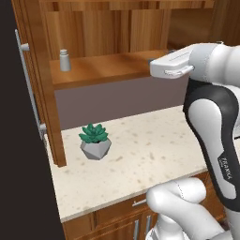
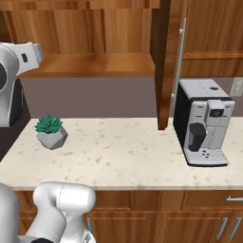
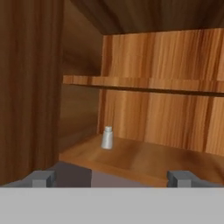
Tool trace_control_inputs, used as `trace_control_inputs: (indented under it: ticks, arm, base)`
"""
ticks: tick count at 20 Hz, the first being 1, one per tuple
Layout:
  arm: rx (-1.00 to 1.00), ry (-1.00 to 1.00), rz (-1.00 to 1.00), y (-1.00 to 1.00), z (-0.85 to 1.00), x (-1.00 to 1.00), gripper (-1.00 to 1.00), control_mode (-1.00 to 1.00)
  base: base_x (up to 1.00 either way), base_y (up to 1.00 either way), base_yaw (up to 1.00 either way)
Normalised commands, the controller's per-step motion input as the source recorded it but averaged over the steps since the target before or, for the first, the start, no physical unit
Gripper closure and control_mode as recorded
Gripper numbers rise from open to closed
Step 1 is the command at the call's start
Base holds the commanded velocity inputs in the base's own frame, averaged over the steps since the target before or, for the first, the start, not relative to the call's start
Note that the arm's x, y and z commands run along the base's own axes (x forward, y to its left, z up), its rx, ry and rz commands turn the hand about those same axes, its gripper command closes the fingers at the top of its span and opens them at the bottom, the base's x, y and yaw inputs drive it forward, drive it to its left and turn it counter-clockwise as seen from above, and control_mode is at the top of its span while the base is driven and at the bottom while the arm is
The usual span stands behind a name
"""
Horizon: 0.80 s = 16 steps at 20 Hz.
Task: Collect the paprika, mayonnaise, and shaker from the cabinet and place them next to the stove.
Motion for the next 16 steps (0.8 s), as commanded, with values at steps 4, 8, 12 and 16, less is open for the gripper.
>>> trace_control_inputs:
  ticks: [4,8,12,16]
  arm:
    - [0.01,0.01,0.00,-0.12,0.00,0.12,-1.00,-1.00]
    - [0.00,0.09,0.00,-0.01,0.00,0.29,-1.00,-1.00]
    - [-0.02,0.25,0.05,0.00,0.00,0.48,-1.00,-1.00]
    - [0.00,0.18,0.02,0.00,0.00,0.43,-1.00,-1.00]
  base:
    - [0.00,0.00,0.00]
    - [0.00,0.00,0.00]
    - [0.00,0.00,0.00]
    - [0.00,0.00,0.00]
